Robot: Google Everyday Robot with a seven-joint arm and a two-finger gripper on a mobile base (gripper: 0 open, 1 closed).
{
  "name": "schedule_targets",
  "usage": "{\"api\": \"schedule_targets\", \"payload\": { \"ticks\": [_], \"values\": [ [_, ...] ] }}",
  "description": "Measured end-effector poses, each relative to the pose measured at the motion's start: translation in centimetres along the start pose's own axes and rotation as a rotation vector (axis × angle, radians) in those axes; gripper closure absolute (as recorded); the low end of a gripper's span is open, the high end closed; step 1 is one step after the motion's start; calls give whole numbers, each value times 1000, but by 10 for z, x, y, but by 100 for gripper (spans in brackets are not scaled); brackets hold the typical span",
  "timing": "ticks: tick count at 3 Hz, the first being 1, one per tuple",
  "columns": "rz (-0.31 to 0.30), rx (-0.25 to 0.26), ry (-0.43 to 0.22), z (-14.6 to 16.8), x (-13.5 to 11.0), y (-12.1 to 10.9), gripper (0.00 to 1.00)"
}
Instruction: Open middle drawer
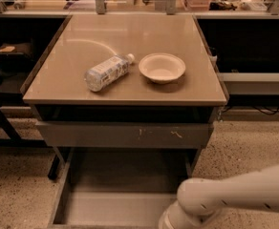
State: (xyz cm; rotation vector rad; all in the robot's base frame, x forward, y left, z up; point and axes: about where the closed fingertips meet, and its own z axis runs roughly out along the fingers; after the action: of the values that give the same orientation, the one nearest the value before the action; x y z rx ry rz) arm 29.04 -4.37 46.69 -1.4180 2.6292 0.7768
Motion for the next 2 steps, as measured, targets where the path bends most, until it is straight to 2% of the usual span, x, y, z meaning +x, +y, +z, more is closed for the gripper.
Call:
{"api": "schedule_targets", "payload": {
  "ticks": [1,2],
  "values": [
    [58,-73,-30,-10,44,44,100],
    [103,-60,-59,-15,58,43,100]
  ]
}}
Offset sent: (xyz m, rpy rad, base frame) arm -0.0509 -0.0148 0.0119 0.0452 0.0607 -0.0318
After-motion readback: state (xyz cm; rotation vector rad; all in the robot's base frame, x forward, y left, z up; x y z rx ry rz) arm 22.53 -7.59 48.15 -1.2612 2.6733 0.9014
